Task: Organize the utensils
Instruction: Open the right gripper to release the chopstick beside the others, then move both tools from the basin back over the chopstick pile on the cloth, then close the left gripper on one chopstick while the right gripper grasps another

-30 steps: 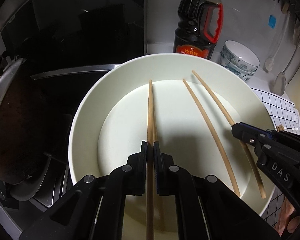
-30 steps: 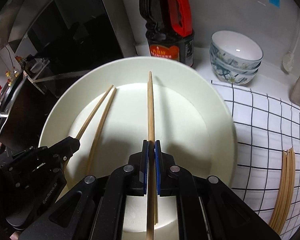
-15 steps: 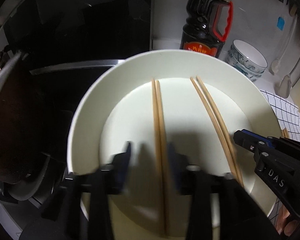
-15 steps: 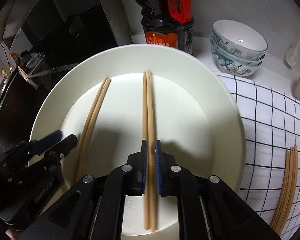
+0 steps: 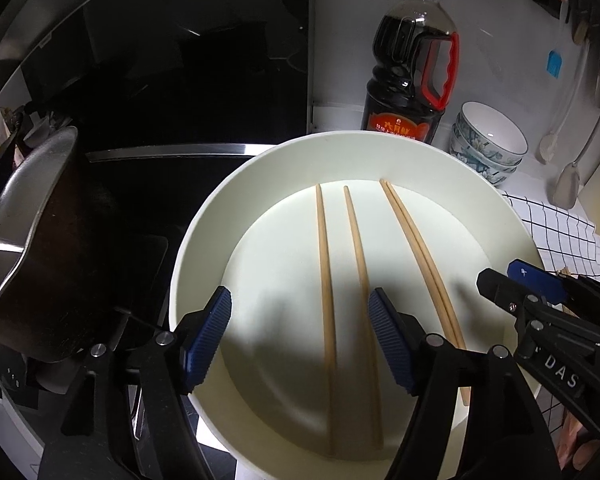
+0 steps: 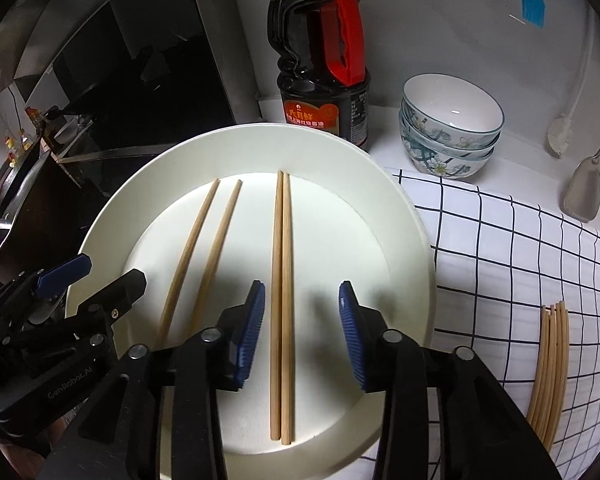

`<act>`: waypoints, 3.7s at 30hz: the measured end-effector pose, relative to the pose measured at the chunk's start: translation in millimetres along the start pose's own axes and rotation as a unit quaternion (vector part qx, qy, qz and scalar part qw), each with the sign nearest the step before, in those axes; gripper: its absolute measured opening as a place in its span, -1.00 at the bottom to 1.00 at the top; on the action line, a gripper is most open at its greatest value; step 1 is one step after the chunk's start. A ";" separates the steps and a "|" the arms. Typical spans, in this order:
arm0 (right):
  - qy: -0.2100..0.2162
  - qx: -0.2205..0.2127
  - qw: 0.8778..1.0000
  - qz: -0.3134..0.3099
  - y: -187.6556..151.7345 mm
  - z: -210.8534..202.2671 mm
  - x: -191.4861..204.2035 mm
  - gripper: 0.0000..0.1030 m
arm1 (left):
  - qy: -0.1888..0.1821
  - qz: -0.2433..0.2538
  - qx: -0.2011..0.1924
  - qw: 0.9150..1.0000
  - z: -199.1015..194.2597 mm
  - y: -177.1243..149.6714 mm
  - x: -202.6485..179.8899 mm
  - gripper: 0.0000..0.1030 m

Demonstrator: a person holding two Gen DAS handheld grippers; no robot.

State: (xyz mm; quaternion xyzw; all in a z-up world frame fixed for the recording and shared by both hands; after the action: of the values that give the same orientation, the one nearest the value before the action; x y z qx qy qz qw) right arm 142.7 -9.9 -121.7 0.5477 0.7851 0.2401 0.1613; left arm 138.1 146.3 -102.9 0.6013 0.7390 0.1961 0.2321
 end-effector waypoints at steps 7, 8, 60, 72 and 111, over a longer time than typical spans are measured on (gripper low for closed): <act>0.001 -0.012 1.000 0.007 -5.4 -14.7 -0.1 -0.07 | 0.005 -0.005 -0.013 1.000 -18.5 -3.8 1.3 0.50; 0.002 -0.013 1.000 0.008 -7.1 -17.7 -0.7 -0.06 | 0.005 -0.005 -0.014 1.000 -21.5 -4.5 1.4 0.52; -0.100 -0.010 0.983 0.152 -228.2 -121.3 -235.7 0.20 | -0.077 0.095 0.004 0.992 -46.4 -135.0 -247.5 0.74; -0.084 0.001 0.989 0.120 -222.3 -74.6 -237.4 0.19 | -0.064 0.096 0.031 0.993 -4.0 -150.2 -262.2 0.74; -0.141 0.002 0.986 0.087 -229.4 -65.8 -262.1 0.07 | -0.070 0.116 0.062 0.989 25.5 -168.8 -293.3 0.72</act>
State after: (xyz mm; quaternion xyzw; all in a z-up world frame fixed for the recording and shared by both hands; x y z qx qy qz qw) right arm 20.5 -334.1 -196.5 0.6427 0.7042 0.1720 0.2480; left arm 67.8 -174.6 -188.3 0.7086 0.6567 0.1331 0.2209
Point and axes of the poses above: each gripper's, at about its wrist camera, not at the fingertips, and z roughly the way its jaws point, x to its left, y to its top, the point moved 4 cm from there along z, roughly the way its jaws point, and after that the axes turned 10 degrees about -z, right-handed, at the moved point
